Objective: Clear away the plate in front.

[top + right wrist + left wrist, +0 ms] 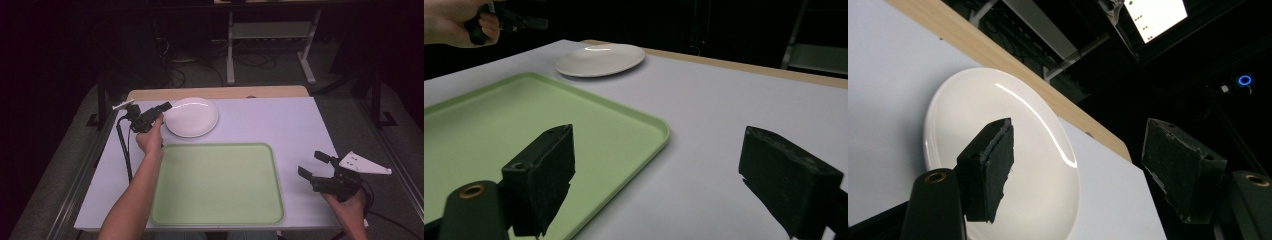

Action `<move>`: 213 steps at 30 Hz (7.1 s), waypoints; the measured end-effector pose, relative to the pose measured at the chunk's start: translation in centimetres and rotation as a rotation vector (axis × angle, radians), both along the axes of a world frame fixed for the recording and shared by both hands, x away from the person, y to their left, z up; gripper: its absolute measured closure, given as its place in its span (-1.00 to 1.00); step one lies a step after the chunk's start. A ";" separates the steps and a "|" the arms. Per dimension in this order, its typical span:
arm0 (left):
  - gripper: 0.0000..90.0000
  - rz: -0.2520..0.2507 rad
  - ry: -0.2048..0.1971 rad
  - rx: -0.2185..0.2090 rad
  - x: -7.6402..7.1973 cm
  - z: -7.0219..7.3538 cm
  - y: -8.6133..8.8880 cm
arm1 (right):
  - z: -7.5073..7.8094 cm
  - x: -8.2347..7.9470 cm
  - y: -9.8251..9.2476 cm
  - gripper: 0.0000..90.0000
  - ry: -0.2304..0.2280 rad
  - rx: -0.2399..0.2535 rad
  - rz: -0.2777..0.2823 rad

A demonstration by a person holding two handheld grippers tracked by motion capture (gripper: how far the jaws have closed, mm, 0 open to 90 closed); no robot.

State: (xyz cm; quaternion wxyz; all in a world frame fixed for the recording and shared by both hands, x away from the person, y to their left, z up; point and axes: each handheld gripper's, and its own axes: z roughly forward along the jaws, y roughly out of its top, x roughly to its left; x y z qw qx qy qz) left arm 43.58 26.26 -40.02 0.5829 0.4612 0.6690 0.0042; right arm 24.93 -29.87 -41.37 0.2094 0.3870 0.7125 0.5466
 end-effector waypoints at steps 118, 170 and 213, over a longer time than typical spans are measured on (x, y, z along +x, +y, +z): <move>0.83 0.153 0.334 -0.086 1.7 -7.5 -0.5 | 0.2 -0.1 -0.2 -0.70 -0.008 0.032 0.008; 0.93 0.114 0.212 -0.299 0.9 -7.1 1.4 | -0.1 0.0 -0.1 -0.70 0.007 0.036 0.012; 0.94 -0.114 0.147 -0.267 -2.3 -3.9 1.8 | -0.3 0.3 0.2 -0.69 0.023 0.041 0.015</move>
